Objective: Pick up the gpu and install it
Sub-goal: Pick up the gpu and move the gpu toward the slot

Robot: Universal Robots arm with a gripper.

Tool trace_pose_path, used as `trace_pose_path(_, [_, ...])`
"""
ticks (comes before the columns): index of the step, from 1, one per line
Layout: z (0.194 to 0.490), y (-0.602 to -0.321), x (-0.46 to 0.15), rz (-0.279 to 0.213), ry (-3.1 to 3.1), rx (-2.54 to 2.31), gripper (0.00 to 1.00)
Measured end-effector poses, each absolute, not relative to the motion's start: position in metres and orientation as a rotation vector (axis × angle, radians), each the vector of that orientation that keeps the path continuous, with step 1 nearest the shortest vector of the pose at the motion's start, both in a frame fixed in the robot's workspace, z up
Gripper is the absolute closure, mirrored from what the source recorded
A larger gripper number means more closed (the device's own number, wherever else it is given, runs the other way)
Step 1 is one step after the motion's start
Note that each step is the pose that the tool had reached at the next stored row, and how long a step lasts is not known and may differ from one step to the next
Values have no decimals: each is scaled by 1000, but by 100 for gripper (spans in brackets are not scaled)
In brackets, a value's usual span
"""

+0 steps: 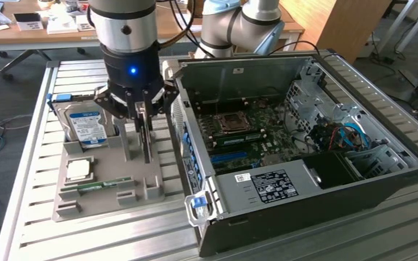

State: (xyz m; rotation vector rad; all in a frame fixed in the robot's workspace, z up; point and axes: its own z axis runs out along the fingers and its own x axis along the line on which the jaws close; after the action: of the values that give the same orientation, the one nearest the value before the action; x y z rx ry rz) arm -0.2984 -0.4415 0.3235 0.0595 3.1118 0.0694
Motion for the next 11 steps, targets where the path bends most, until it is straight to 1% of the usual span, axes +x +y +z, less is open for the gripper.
trace_pose_path(11, [344, -441, -298, 69, 3112, 59, 73])
